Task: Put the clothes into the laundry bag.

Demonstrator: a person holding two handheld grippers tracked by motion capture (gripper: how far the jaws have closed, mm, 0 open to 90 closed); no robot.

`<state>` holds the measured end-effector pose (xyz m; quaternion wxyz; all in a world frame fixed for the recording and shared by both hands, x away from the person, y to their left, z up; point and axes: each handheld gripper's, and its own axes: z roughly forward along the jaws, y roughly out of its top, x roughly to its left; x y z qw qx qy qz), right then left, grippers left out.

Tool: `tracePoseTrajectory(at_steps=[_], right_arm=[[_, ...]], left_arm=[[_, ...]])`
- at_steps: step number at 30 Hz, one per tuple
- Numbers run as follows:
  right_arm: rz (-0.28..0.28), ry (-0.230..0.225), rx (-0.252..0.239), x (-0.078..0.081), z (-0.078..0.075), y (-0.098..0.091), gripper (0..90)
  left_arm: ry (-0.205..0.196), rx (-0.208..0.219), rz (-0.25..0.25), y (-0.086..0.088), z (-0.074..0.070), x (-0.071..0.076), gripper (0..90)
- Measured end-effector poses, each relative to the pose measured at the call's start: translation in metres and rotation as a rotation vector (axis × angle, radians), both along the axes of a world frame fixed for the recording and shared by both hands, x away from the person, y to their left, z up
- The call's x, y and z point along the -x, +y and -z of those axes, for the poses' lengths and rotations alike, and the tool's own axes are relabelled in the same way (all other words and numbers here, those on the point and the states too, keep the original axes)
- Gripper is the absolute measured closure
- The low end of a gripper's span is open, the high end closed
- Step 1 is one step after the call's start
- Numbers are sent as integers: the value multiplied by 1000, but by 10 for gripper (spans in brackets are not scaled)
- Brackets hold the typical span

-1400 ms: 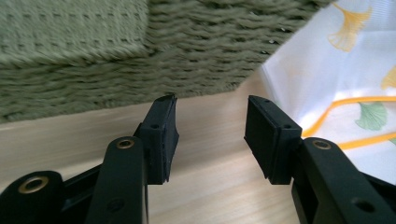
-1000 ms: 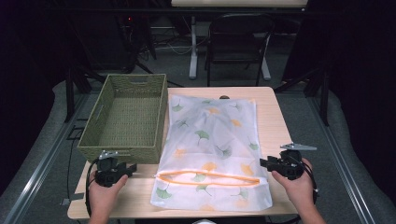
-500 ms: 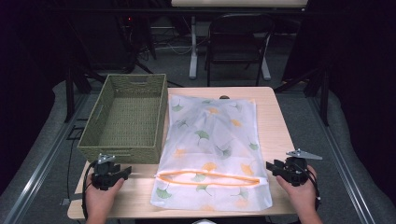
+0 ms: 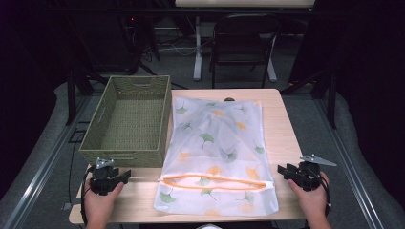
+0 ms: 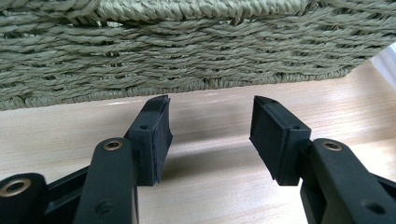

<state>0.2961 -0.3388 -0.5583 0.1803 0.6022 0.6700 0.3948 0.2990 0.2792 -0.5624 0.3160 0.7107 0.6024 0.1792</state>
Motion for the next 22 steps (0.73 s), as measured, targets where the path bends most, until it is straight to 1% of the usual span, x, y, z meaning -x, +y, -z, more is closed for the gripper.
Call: tracePoseTrajectory(at_steps=[3,4,6,7,9,10,11,14,15,17,18,20,21,22], right_arm=[[7,-1,3,0,1,-2,543],[2,2,9,0,1,-4,541],[19,-5,10,0,3,-4,536],[14,1,16,0,3,-5,535],[33,0,15,0,4,-5,535],[34,5,16,0,4,-6,534],[40,0,11,0,5,-6,534],[41,1,13,1,4,-7,534],[34,3,15,1,3,-8,534],[48,-5,11,1,4,-8,534],[41,-1,18,2,3,-8,534],[39,-21,65,2,4,-5,535],[32,-25,79,2,3,-4,535],[25,-19,89,2,3,-4,534]], left_arm=[[-1,3,-1,1,0,0,479],[0,2,-2,1,0,0,480],[-2,-2,-7,1,0,0,481],[-3,-3,-9,1,1,1,481],[-5,0,-10,2,0,1,480],[-4,-3,-11,2,0,2,478],[-4,-3,-17,2,0,2,478],[-2,-2,-23,4,1,2,476],[-2,-1,-27,4,1,2,474],[-5,-6,-31,5,2,2,465],[-4,-7,-33,5,2,2,460],[-5,-10,-35,6,1,1,454],[-5,-12,-37,6,1,1,452],[-5,-15,-39,6,1,1,450]])
